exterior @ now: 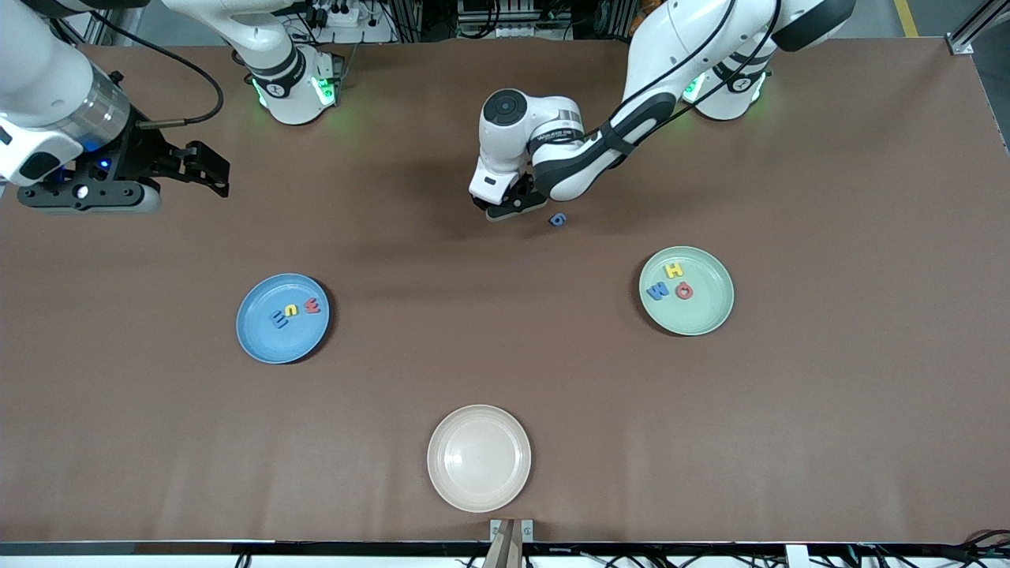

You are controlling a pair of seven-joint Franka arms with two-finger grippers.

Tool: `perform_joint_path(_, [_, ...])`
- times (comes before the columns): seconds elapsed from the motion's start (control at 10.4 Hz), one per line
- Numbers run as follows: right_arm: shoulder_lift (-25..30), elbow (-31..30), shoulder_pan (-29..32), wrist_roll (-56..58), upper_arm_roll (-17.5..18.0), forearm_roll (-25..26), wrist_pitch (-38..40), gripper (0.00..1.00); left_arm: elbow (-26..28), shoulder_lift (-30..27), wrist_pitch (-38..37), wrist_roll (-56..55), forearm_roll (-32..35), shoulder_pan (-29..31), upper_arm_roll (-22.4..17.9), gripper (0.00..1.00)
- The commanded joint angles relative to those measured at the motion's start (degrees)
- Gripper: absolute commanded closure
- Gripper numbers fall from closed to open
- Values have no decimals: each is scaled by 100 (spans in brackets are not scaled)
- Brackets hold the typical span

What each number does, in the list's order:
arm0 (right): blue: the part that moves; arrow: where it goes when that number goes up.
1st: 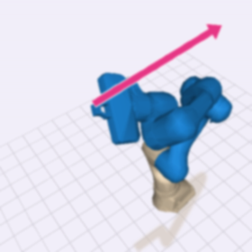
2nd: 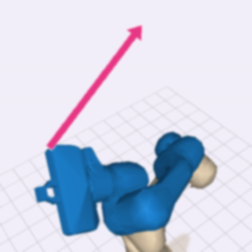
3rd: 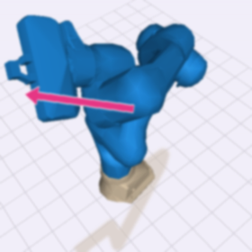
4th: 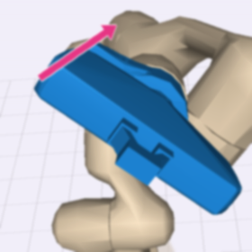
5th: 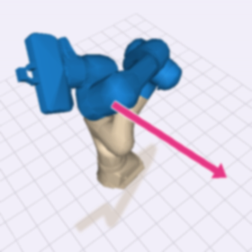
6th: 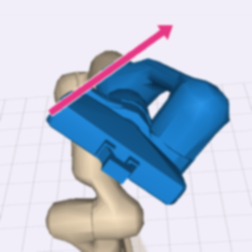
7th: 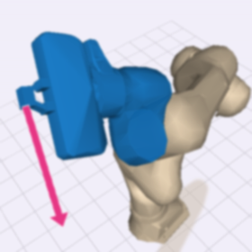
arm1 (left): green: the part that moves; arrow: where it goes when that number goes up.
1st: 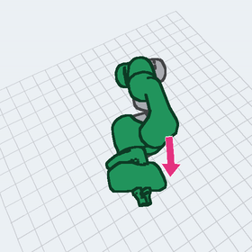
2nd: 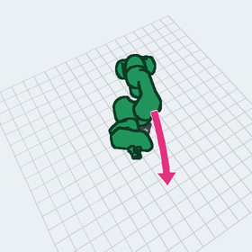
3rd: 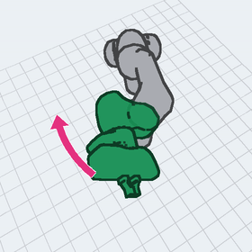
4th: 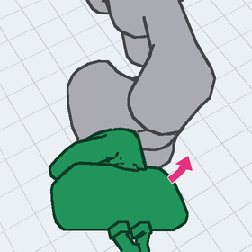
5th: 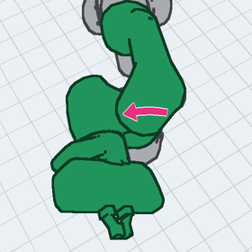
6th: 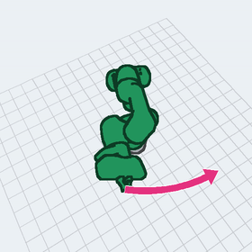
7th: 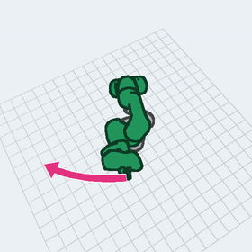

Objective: Sort upper and lower case letters into plates
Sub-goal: 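Lift the R with the left gripper while the right gripper reaches letters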

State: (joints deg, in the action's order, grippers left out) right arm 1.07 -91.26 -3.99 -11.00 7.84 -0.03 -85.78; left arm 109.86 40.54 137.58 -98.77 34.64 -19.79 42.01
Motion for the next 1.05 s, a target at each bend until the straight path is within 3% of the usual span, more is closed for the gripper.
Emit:
perform_joint_path(0.0, [-19,55,-14,-43,-19,-112,53,0,79,-484,-458,985,-727,-34,-79,100])
perform_joint_path(0.48, [-72,73,-119,-313,24,-129,-26,0,185,-1284,-1452,3615,-1573,107,-623,100])
perform_joint_path(0.96, [-466,47,-479,-2069,656,-68,-508,0,895,-2258,-1541,5557,-1740,1273,-765,100])
